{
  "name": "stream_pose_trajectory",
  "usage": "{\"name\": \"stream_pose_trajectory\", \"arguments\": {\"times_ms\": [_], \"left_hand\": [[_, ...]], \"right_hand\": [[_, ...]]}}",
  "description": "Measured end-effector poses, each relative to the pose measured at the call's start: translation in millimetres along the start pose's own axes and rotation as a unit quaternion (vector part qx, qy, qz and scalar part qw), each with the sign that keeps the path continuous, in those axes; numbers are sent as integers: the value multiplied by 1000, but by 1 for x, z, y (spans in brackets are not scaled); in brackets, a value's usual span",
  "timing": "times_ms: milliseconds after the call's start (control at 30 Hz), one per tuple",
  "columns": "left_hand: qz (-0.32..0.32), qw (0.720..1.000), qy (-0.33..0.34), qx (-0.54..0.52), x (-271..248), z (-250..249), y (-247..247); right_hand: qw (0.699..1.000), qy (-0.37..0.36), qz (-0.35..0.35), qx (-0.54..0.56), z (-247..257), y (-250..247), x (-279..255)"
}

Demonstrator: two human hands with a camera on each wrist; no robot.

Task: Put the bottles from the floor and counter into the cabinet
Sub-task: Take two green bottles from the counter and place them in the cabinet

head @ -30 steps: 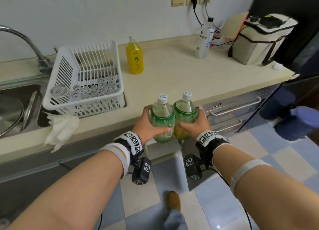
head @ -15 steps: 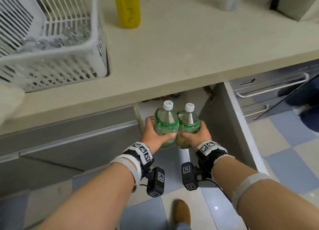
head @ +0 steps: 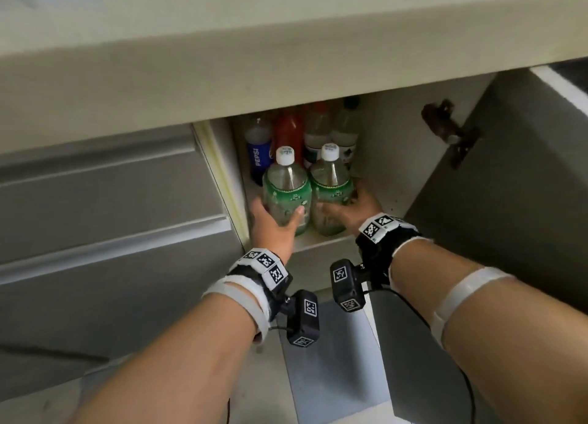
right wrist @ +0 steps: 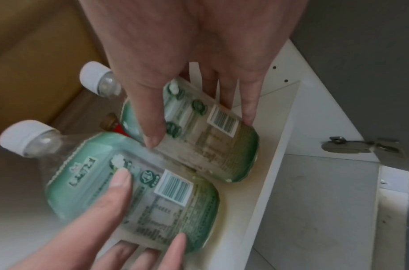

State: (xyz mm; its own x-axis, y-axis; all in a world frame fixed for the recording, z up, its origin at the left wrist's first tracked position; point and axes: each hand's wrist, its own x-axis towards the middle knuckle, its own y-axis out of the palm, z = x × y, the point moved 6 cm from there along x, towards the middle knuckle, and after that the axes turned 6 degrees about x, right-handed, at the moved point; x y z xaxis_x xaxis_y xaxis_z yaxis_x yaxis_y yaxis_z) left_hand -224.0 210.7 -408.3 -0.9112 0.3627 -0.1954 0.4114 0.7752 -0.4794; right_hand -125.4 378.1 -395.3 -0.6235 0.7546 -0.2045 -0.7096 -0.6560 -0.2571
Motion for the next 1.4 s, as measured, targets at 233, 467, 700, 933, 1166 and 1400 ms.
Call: {"name": "stream_pose_trajectory", "arguments": {"times_ms": [233,467,700,933,1166,1400], "left_hand": [[-54,998,-28,-35,15,25,11],[-45,990,-117,-57,13,48,22],[-12,1000,-9,-26,12,48,29],[19,999,0,-39,10,48,20],[39,999,2,19,-2,41,17],[152,970,64,181,-79,-25,-16]], "right_hand": [[999,-40,15,-5,-11,22,16],[999,-45,30,0,-15,35,31],[993,-93,52,-49,-4,49,33],[994,-77,45,-60,-9,57,40],[997,-27,67,-30,-20,51,34],[978,7,8,-210,24,-4,-74]]}}
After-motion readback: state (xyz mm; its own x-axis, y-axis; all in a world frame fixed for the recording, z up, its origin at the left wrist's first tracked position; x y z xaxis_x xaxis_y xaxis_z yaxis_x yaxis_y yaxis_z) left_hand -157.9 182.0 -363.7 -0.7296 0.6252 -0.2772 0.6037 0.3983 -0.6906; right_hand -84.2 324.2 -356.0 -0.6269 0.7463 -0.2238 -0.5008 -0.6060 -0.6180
